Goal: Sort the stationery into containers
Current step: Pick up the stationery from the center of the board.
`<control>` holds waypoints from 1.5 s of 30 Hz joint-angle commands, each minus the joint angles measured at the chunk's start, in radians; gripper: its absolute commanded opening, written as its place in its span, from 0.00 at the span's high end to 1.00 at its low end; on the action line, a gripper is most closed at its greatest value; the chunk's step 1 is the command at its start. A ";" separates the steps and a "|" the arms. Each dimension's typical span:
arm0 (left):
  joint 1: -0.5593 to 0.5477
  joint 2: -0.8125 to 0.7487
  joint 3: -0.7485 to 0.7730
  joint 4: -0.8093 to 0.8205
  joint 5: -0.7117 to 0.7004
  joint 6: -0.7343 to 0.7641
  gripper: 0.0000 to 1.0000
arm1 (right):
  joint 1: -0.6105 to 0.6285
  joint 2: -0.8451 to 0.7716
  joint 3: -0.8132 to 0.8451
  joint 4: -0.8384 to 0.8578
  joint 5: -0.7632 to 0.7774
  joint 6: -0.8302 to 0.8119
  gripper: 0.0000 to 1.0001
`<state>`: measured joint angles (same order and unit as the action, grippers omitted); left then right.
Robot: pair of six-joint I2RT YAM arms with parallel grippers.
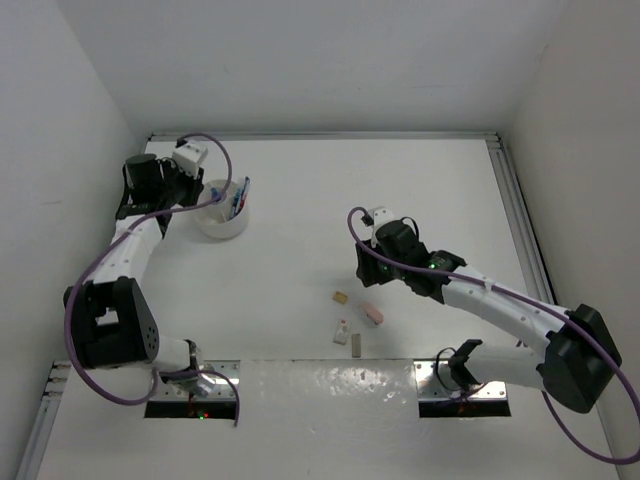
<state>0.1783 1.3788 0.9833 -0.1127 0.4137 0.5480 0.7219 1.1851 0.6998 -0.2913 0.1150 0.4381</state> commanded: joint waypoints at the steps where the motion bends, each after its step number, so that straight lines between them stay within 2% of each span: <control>1: 0.013 0.045 0.080 0.080 0.069 -0.031 0.79 | 0.002 -0.021 0.007 0.050 0.009 0.007 0.50; 2: 0.007 0.064 0.095 0.084 0.076 -0.045 0.85 | 0.004 -0.018 0.012 0.050 0.006 0.002 0.50; 3: 0.000 0.075 0.100 0.084 0.076 -0.049 0.86 | 0.004 -0.010 0.021 0.046 0.005 -0.001 0.50; 7: -0.046 0.126 0.126 0.045 0.076 -0.026 0.83 | 0.007 0.001 0.041 0.029 0.015 -0.004 0.50; 10: -0.027 0.143 0.130 0.065 0.014 -0.100 0.81 | 0.004 -0.004 0.050 -0.012 0.038 -0.005 0.49; 13: 0.021 0.100 0.114 0.146 0.004 -0.209 0.84 | 0.014 0.007 0.052 -0.097 0.040 -0.047 0.44; 16: 0.024 0.060 0.106 0.143 0.008 -0.218 0.84 | 0.037 0.034 0.047 -0.207 -0.041 -0.119 0.38; 19: 0.017 -0.013 0.086 0.137 0.034 -0.206 0.78 | 0.094 0.033 -0.008 -0.217 -0.179 -0.154 0.33; 22: -0.010 -0.085 0.007 0.145 0.098 -0.146 0.59 | 0.116 0.016 -0.069 -0.186 -0.175 -0.125 0.30; 23: -0.017 -0.110 -0.012 0.143 0.112 -0.131 0.56 | 0.114 0.015 -0.080 -0.178 -0.167 -0.121 0.30; 25: -0.040 -0.151 -0.058 0.127 0.160 -0.074 0.50 | 0.116 0.019 -0.103 -0.148 -0.144 -0.111 0.33; 27: -0.063 -0.179 -0.077 0.066 0.217 -0.016 0.47 | 0.116 0.036 -0.126 -0.112 -0.123 -0.110 0.42; 29: -0.079 -0.193 -0.089 0.056 0.223 -0.008 0.46 | 0.116 0.059 -0.126 -0.098 -0.117 -0.110 0.48; 31: -0.091 -0.205 -0.097 0.054 0.220 -0.010 0.45 | 0.116 0.093 -0.128 -0.086 -0.098 -0.110 0.48; 35: -0.109 -0.225 -0.098 0.038 0.232 0.015 0.45 | 0.116 0.120 -0.132 -0.072 -0.083 -0.108 0.59; 37: -0.117 -0.238 -0.097 0.019 0.269 0.068 0.46 | 0.114 0.120 -0.129 -0.075 -0.068 -0.111 0.76; 38: -0.118 -0.242 -0.094 -0.011 0.311 0.120 0.43 | 0.117 0.114 -0.128 -0.089 -0.049 -0.111 0.90; 39: -0.120 -0.245 -0.092 -0.031 0.312 0.121 0.40 | 0.116 0.108 -0.128 -0.097 -0.049 -0.113 0.98; 41: -0.122 -0.245 -0.084 -0.120 0.411 0.231 0.27 | 0.116 0.088 -0.100 -0.140 -0.017 -0.124 1.00; 45: -0.151 -0.233 -0.039 -0.352 0.595 0.539 0.15 | 0.117 -0.043 -0.013 -0.196 0.015 -0.218 1.00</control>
<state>0.0566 1.1557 0.8925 -0.2741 0.8082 0.8062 0.8352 1.2457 0.5812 -0.4606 0.0792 0.2970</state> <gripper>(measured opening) 0.835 0.223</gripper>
